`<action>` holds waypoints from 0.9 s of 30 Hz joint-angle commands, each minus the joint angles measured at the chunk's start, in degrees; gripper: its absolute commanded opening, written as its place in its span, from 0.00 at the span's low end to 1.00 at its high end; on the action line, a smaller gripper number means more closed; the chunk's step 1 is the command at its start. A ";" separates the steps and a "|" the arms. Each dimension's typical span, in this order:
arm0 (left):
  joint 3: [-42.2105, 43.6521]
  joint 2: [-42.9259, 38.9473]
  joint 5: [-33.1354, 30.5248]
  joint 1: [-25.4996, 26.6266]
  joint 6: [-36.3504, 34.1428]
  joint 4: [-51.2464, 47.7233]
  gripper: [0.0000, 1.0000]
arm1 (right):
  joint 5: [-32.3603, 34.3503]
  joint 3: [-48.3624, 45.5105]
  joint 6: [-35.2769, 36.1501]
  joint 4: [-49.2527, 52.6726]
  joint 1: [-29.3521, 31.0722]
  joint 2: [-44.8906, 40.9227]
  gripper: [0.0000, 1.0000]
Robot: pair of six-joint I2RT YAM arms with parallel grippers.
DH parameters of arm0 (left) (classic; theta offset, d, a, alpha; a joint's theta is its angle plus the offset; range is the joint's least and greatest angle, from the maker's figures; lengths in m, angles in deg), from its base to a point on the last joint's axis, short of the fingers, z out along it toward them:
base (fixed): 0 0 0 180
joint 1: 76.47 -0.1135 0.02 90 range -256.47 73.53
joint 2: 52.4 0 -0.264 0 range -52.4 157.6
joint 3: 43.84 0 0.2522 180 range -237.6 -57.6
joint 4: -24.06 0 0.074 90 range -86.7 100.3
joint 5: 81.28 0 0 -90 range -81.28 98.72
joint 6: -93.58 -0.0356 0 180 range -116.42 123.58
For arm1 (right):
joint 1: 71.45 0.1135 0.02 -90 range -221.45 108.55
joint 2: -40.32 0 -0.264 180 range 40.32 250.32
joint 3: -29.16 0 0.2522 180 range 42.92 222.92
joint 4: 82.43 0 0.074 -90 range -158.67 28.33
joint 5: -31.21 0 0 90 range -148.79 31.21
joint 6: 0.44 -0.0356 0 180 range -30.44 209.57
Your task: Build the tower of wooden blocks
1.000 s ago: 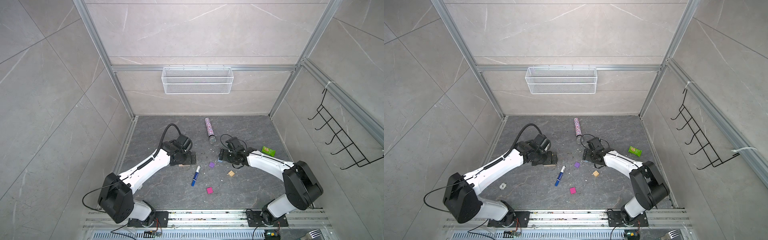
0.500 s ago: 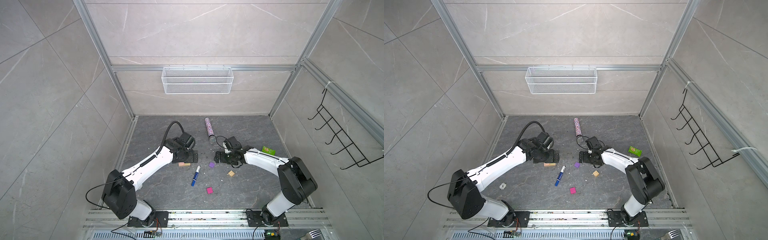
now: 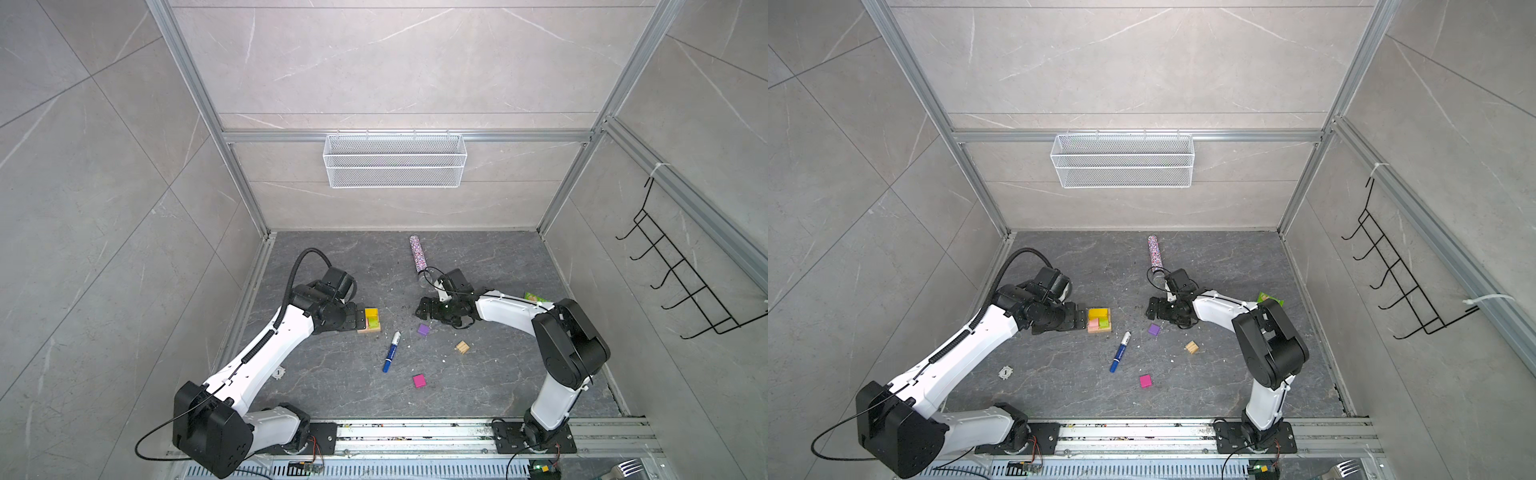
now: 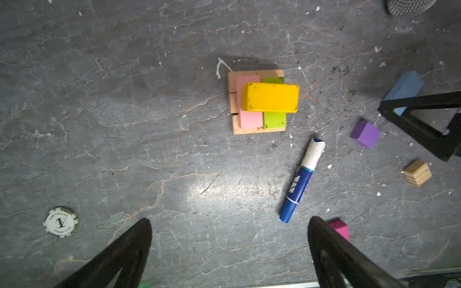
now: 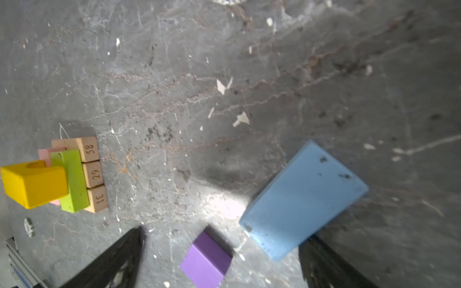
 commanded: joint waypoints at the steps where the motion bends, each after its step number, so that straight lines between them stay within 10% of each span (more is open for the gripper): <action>1: 0.44 -2.11 1.46 -1.54 -3.06 -1.87 1.00 | -1.65 2.82 -1.16 -0.33 1.01 1.86 0.99; 27: 6.88 -6.30 19.40 -7.99 -10.08 9.05 1.00 | 16.23 23.43 20.46 25.96 0.41 10.18 0.94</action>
